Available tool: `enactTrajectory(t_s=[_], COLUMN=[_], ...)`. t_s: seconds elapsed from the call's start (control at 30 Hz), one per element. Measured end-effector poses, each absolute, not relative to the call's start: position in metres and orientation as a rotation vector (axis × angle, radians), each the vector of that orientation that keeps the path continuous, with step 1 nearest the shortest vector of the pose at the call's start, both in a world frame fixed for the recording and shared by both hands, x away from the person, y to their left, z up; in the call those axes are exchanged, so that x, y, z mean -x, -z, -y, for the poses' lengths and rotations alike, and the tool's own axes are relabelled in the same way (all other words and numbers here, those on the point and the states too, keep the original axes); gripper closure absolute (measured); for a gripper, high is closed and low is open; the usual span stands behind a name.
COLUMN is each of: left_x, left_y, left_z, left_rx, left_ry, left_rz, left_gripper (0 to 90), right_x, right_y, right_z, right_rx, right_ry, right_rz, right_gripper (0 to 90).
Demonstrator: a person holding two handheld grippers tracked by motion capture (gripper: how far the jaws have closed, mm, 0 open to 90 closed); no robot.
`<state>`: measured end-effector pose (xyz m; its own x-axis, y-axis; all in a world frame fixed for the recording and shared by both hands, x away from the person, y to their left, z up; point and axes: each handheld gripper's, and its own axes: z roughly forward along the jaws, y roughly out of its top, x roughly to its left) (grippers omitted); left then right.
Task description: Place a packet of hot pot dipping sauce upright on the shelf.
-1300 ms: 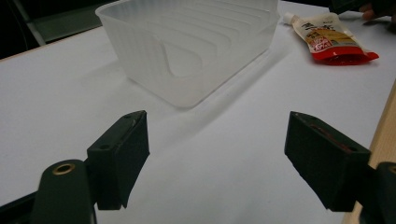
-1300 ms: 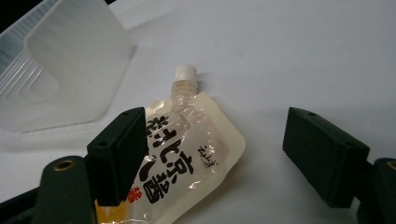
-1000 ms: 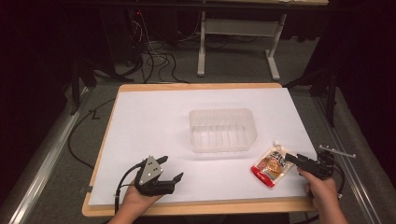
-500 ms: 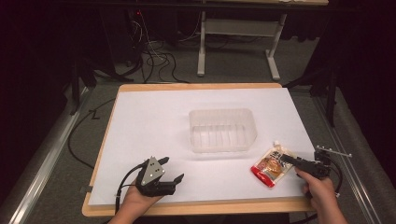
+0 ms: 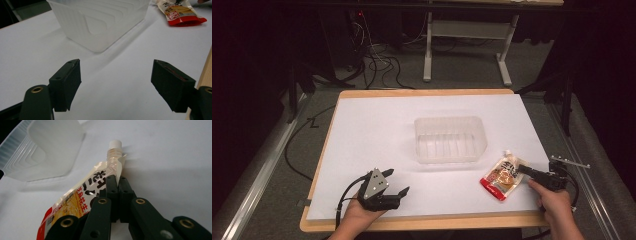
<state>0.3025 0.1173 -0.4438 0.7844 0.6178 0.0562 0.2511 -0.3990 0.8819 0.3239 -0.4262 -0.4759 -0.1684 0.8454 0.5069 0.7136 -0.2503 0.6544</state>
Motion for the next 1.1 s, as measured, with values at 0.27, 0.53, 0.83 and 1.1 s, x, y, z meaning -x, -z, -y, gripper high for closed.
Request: enactTrajectory(t_s=[0.27, 0.53, 0.83, 1.1], left_x=[-0.302, -0.302, -0.303, -0.303], left_y=[0.443, 0.443, 0.443, 0.442], left_z=[-0.118, -0.118, -0.119, -0.119], left_rx=[-1.987, -1.985, -1.980, -1.979], left_ry=[-0.467, -0.467, -0.468, -0.470], left_rz=[-0.650, -0.651, -0.652, -0.652], left_gripper=[24.8, 24.8, 24.8, 24.8], right_x=[-0.315, -0.303, -0.285, -0.278], right_y=[0.455, 0.433, 0.406, 0.394], right_z=[0.415, 0.398, 0.380, 0.378], right_rx=[-1.739, -1.557, -1.359, -1.293], right_ry=[-1.431, -1.469, -1.510, -1.462], right_rz=[-1.816, -1.795, -1.747, -1.687], right_gripper=[90.0, 90.0, 90.0, 90.0])
